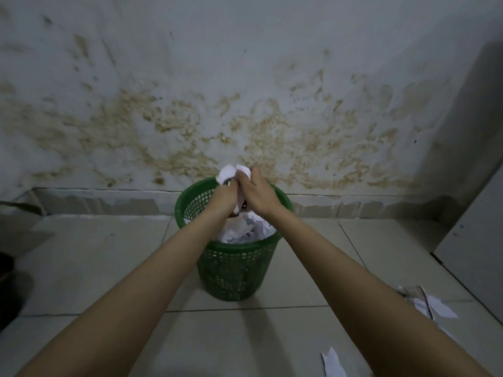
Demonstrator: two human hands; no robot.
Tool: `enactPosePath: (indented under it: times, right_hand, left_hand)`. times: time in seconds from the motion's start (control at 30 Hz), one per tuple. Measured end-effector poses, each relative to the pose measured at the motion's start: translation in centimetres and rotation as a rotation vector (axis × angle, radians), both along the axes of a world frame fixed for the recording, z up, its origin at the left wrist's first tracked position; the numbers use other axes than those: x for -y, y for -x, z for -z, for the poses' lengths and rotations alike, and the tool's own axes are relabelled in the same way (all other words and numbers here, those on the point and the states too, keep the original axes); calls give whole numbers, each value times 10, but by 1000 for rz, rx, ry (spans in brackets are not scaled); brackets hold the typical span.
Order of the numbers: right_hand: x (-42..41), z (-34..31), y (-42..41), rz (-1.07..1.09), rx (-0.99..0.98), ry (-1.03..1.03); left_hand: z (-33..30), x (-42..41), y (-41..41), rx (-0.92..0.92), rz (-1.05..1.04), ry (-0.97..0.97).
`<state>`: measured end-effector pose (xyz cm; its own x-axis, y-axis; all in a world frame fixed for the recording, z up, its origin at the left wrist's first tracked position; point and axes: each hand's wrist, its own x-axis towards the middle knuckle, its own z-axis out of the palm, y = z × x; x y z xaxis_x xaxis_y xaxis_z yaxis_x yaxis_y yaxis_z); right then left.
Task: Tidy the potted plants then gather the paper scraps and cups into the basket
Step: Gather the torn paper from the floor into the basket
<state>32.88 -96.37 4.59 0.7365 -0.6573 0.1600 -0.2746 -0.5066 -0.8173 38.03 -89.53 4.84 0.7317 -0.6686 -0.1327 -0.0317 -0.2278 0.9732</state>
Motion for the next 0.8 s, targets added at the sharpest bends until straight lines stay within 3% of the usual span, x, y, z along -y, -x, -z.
enactPosePath:
  times: [0.07,0.1,0.17,0.23,0.37,0.47,0.57,0.8]
  right_hand:
    - [8,6,-3,-78,-214,-29]
    - [12,9,-4,-99,-343,-5]
    - [19,14,-2,-73,-587,96]
    - [22,11,0,-35,-701,193]
    - [23,3,1,-131,-777,262]
    - [19,13,-5,-294,-989,263]
    - [17,33,-10,-337,-1193,410]
    - [16,53,-18,-317,-1094,465]
  left_hand:
    - [17,-5,-19,447,134,-258]
    - [23,-7,-25,565,177,-395]
    - [35,-10,-34,713,214,-674]
    - [37,-12,-42,812,301,-847]
    - [33,-9,-56,873,570,-912]
    - [38,0,-63,917,734,-1064]
    - [54,6,-62,933,849,-1219]
    - [66,15,-58,941,961,-1315]
